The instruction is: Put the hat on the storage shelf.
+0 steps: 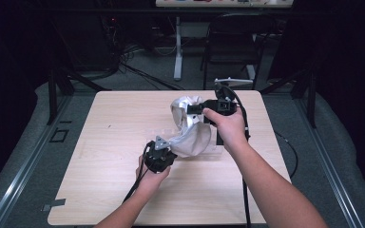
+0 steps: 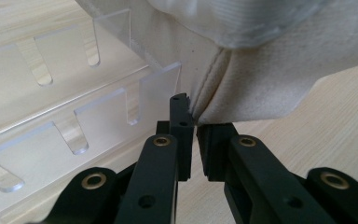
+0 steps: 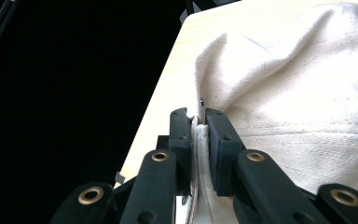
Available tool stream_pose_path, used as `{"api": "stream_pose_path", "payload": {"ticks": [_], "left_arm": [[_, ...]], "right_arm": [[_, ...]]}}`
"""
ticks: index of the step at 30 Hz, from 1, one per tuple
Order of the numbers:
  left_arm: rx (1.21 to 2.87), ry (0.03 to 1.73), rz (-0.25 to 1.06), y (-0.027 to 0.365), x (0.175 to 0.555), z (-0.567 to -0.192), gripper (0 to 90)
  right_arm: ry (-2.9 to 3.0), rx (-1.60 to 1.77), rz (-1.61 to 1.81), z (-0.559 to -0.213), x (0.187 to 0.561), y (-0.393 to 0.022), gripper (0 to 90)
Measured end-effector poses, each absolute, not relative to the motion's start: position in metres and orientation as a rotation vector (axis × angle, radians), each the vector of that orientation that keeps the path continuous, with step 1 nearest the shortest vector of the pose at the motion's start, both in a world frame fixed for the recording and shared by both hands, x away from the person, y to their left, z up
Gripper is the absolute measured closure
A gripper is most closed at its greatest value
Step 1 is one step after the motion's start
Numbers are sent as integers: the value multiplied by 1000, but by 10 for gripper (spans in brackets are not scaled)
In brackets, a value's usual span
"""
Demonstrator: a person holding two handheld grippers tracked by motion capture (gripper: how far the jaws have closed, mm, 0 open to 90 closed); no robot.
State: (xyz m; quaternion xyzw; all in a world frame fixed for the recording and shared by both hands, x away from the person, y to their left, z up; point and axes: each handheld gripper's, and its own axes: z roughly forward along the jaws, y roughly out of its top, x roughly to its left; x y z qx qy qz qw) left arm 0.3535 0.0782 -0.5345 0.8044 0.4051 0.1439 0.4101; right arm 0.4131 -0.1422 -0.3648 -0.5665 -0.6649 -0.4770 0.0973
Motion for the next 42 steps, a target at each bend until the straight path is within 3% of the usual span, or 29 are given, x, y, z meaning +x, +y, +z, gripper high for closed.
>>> {"api": "stream_pose_path", "payload": {"ticks": [16, 23, 29, 42], "left_arm": [[2015, 1021, 367, 79, 352, -534, 800], [1986, 1016, 366, 87, 345, -531, 618], [1965, 983, 386, 102, 330, -528, 553], [1993, 933, 417, 135, 307, -524, 532]], "right_arm": [[-1963, -1672, -1427, -364, 411, -142, 814], [-1963, -1673, -1431, -365, 411, -142, 813], [-1961, -1678, -1434, -365, 411, -143, 812], [-1972, -1691, -1436, -364, 410, -145, 807]]}}
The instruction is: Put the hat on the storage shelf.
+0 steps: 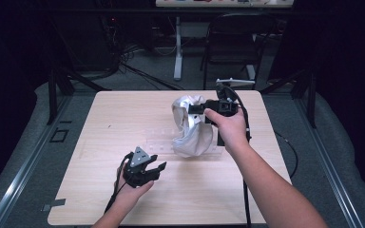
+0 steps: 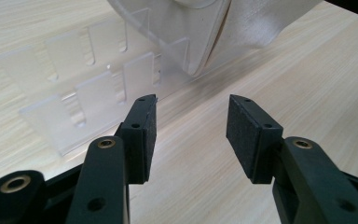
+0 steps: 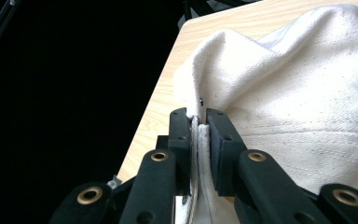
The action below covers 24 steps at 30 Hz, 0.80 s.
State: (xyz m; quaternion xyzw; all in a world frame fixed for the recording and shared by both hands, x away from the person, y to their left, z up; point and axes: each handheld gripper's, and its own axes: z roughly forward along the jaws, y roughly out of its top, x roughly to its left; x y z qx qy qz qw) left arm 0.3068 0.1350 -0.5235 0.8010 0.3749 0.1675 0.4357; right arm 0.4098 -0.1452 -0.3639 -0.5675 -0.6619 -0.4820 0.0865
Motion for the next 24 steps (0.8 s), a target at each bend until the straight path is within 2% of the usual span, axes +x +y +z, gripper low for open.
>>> {"api": "stream_pose_path", "payload": {"ticks": [10, 16, 21, 24], "left_arm": [[1958, 1013, 418, 167, 307, -528, 524], [1933, 1055, 401, 177, 314, -532, 513], [1916, 1073, 407, 180, 316, -533, 507], [1917, 1078, 406, 182, 317, -534, 505]], "right_arm": [[-1953, -1704, -1450, -365, 408, -155, 778], [-1941, -1704, -1478, -362, 403, -166, 713], [-1968, -1685, -1498, -364, 395, -175, 625], [-2000, -1678, -1504, -366, 390, -180, 608]]}}
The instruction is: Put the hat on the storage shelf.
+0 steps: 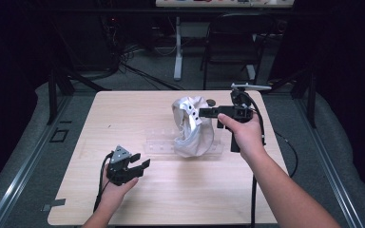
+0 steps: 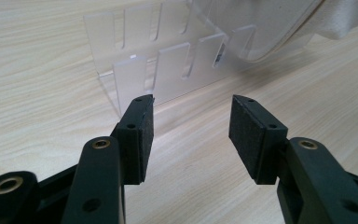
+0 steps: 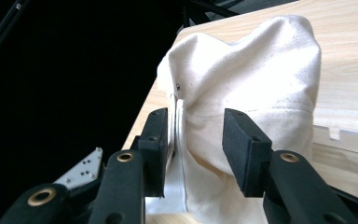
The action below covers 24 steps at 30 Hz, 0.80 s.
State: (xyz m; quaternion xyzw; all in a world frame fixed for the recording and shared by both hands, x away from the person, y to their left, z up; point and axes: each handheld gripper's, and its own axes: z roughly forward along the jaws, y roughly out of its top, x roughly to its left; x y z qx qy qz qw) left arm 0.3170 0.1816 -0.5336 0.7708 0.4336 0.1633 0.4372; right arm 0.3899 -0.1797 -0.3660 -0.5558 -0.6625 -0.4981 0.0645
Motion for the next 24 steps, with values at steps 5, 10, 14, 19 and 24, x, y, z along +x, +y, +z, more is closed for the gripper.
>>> {"api": "stream_pose_path", "payload": {"ticks": [5, 10, 14, 19, 24], "left_arm": [[1922, 1081, 405, 181, 317, -535, 504], [1921, 1081, 409, 180, 317, -536, 500], [1931, 1078, 413, 179, 317, -536, 497], [1932, 1077, 414, 179, 317, -536, 495], [1930, 1080, 413, 179, 317, -536, 495]], "right_arm": [[-2019, -1676, -1532, -371, 380, -189, 553], [-2045, -1669, -1585, -374, 368, -199, 508], [-2082, -1662, -1626, -378, 355, -205, 499], [-2097, -1654, -1673, -385, 342, -209, 485], [-2099, -1688, -1705, -396, 331, -211, 476]]}}
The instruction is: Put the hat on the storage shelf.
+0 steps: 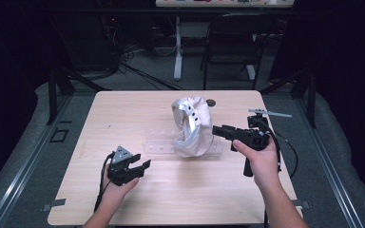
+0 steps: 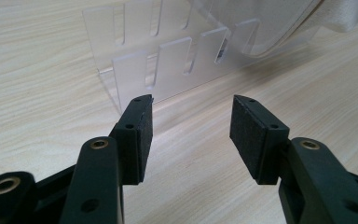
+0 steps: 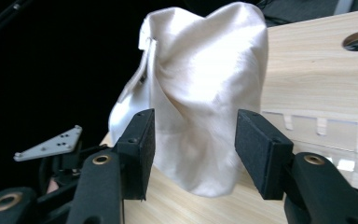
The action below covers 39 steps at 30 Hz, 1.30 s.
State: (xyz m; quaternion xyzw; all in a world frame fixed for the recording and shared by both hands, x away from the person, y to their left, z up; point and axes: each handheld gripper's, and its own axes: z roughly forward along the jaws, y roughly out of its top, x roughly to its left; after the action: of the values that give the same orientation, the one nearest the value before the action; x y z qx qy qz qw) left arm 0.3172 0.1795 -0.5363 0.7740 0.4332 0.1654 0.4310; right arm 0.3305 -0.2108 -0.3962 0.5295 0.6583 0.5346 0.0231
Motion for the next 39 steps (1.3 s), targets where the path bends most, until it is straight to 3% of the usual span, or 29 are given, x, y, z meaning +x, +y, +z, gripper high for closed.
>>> {"api": "stream_pose_path", "payload": {"ticks": [39], "left_arm": [[1956, 1012, 420, 165, 315, -540, 437]], "right_arm": [[1914, 1615, 1401, -518, 264, -253, 392]]}}
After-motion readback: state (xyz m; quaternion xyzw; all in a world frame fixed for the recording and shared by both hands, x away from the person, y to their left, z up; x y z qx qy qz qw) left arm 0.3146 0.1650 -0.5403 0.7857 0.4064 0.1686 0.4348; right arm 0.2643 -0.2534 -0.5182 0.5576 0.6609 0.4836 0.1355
